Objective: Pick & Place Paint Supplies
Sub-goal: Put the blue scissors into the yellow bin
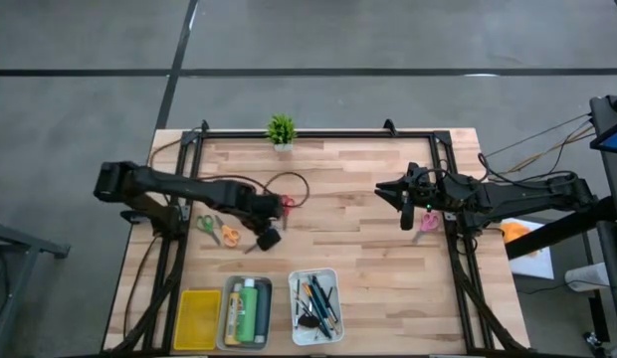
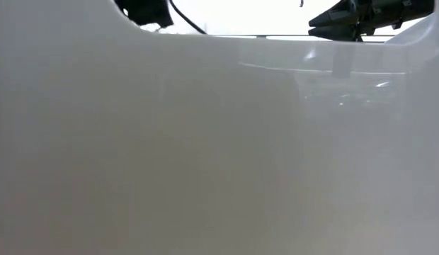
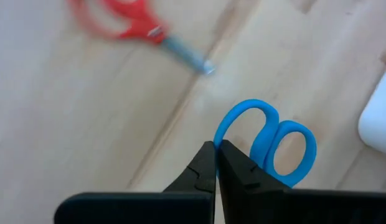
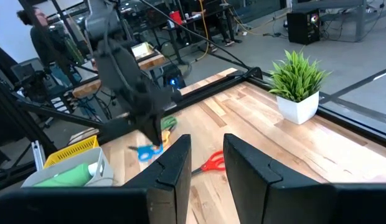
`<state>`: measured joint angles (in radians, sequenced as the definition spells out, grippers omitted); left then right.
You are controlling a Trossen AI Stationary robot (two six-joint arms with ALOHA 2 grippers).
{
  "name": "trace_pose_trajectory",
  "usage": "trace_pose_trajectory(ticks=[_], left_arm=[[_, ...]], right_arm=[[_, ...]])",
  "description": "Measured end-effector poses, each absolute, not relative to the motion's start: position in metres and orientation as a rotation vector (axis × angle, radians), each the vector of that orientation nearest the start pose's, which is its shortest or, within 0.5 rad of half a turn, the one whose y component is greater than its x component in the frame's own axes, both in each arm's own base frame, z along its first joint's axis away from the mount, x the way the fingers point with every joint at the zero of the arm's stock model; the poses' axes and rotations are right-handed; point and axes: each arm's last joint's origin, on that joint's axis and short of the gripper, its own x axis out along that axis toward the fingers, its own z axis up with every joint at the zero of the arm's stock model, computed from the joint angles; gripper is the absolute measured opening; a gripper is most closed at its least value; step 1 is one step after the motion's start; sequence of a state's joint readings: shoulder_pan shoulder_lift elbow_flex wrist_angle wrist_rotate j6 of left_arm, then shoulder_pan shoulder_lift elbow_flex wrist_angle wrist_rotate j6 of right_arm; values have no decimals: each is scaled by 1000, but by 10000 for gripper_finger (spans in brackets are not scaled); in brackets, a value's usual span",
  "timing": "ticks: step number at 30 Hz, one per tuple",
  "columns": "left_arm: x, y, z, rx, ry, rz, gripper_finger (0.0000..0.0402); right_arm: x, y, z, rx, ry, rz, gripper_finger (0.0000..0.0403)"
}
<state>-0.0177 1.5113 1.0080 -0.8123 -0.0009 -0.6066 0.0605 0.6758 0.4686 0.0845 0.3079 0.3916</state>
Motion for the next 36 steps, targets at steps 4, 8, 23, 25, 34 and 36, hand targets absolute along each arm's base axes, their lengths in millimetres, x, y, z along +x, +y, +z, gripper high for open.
trace_pose_trajectory(ticks=[4, 8, 23, 25, 34, 36], left_arm=[[247, -4, 227, -615, 1295, 523, 0], [223, -9, 245, -725, 1296, 636, 0], [160, -101, 262, -991, 1223, 935, 0], [150, -116, 261, -1047, 1211, 973, 0], [117, -180, 247, -1250, 1183, 1046, 0], [120, -188, 241, -1260, 1213, 1045, 0]], right_arm=[[161, 1, 265, 367, 71, -267, 93], [161, 1, 265, 367, 71, -268, 93], [161, 1, 265, 367, 71, -268, 93], [161, 1, 265, 367, 71, -268, 93], [161, 1, 265, 367, 71, -267, 93], [161, 1, 265, 367, 71, -267, 93]])
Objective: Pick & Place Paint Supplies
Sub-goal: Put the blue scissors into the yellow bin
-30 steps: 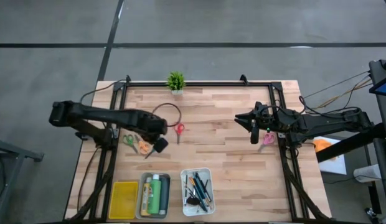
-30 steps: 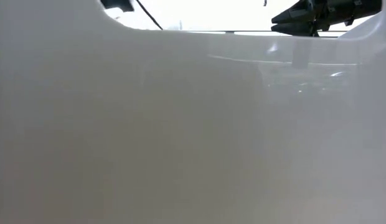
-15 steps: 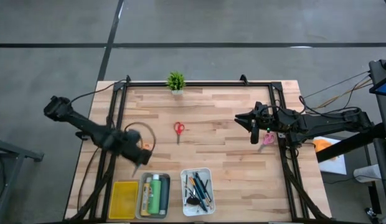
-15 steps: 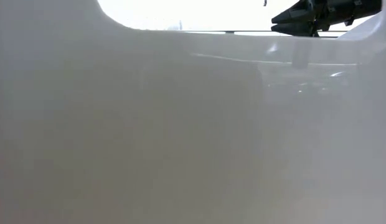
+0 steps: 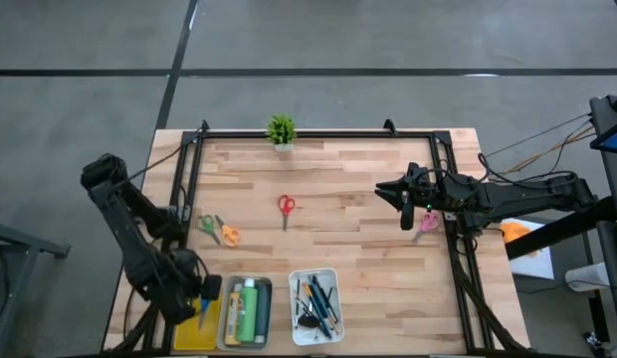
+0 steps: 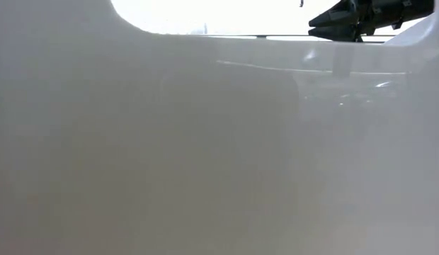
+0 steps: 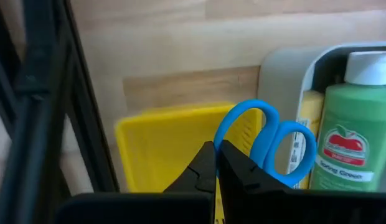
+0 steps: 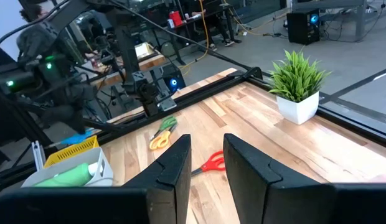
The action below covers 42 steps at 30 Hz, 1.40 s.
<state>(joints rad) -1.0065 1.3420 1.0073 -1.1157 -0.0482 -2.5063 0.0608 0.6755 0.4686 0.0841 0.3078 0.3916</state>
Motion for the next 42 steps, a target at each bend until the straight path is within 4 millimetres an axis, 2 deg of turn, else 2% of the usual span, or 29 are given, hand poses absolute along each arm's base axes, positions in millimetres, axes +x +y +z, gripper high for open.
trace_pose_trajectory(ticks=[9, 15, 30, 36, 42], left_arm=[[134, -219, 206, -1259, 1283, 1110, 0], [133, -228, 194, -1236, 1294, 1154, 0], [125, -230, 196, -1223, 1295, 1159, 0], [121, -226, 205, -1241, 1307, 1139, 0], [109, -221, 210, -1162, 1415, 1180, 0]], right_arm=[[161, 1, 265, 367, 71, -268, 93], [161, 1, 265, 367, 71, -267, 93], [161, 1, 265, 367, 71, -268, 93], [161, 1, 265, 367, 71, -267, 93], [161, 1, 265, 366, 72, -267, 93]])
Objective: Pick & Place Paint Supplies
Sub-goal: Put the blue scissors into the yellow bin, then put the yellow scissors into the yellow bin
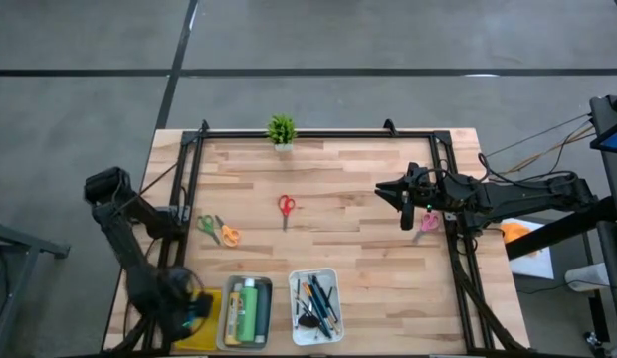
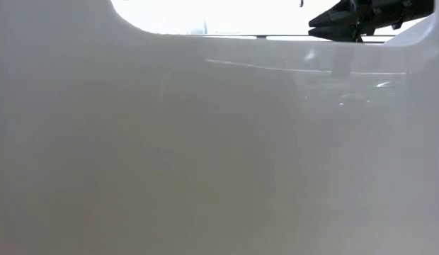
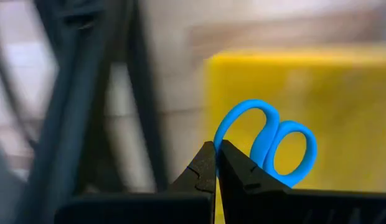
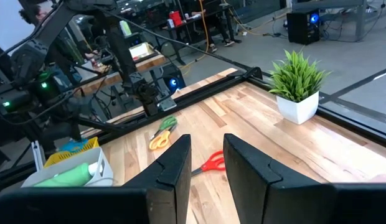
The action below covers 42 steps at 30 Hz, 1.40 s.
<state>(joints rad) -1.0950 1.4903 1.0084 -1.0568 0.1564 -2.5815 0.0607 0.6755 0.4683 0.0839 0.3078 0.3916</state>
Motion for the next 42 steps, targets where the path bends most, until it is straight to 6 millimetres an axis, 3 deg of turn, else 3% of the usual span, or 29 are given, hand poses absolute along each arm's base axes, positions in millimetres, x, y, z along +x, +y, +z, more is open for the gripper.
trace_pose_trajectory(ticks=[4, 23, 34, 42], left_arm=[[103, -224, 208, -1134, 1405, 1192, 0], [113, -219, 207, -1145, 1266, 1131, 3], [113, -217, 200, -1148, 1266, 1117, 70], [114, -215, 206, -1179, 1258, 1075, 86]], right_arm=[[161, 1, 265, 367, 71, -267, 93], [161, 1, 265, 367, 71, -267, 93], [161, 1, 265, 367, 71, -267, 93], [161, 1, 265, 367, 71, -267, 93]])
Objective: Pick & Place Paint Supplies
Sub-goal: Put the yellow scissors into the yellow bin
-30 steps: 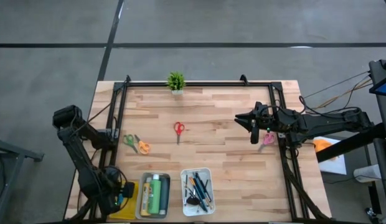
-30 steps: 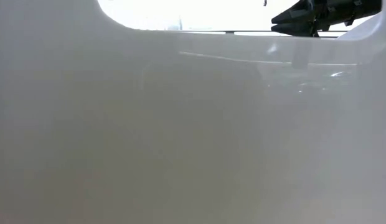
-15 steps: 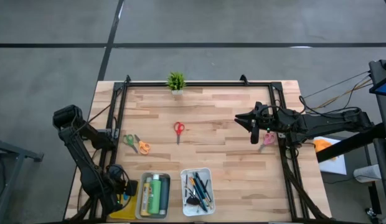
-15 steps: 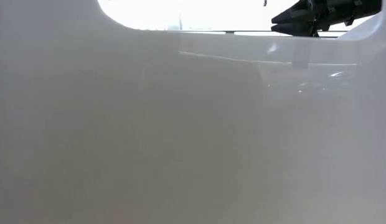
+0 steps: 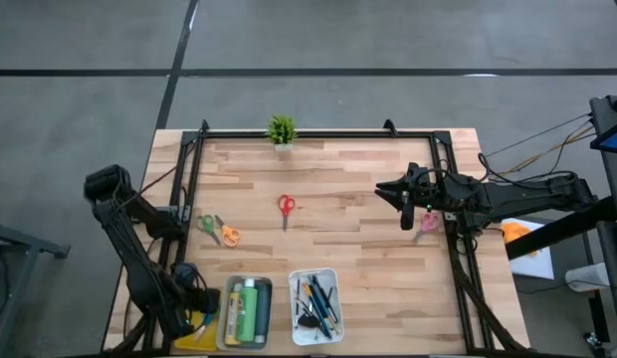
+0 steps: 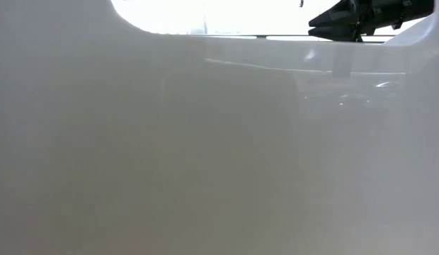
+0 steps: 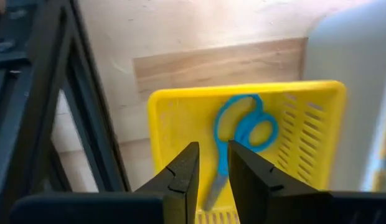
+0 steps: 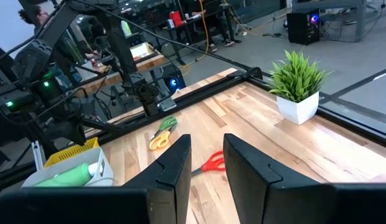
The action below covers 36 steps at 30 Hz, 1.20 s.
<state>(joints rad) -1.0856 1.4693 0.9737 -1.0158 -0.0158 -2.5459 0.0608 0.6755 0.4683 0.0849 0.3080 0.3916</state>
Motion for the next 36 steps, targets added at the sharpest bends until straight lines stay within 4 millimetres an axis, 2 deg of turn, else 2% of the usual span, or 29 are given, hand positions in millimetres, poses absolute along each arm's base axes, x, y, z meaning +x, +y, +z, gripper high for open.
trace_pose_trajectory(ticks=[6, 14, 21, 24, 27, 31, 36], left_arm=[[110, -195, 229, -1180, 1242, 998, 86], [100, -146, 261, -1121, 1156, 977, 86], [112, -109, 273, -1080, 1115, 961, 86], [126, -95, 271, -1077, 1096, 1000, 87], [136, -81, 260, -1138, 1070, 1092, 87], [147, -66, 240, -1243, 1041, 1164, 87], [156, -56, 210, -1357, 992, 1163, 87]], right_arm=[[161, 1, 265, 367, 71, -267, 93], [161, 1, 265, 367, 71, -267, 93], [161, 1, 265, 367, 71, -267, 93], [161, 1, 265, 367, 71, -268, 93], [161, 1, 265, 367, 71, -267, 93], [161, 1, 265, 367, 71, -267, 93], [161, 1, 265, 367, 71, -267, 93]])
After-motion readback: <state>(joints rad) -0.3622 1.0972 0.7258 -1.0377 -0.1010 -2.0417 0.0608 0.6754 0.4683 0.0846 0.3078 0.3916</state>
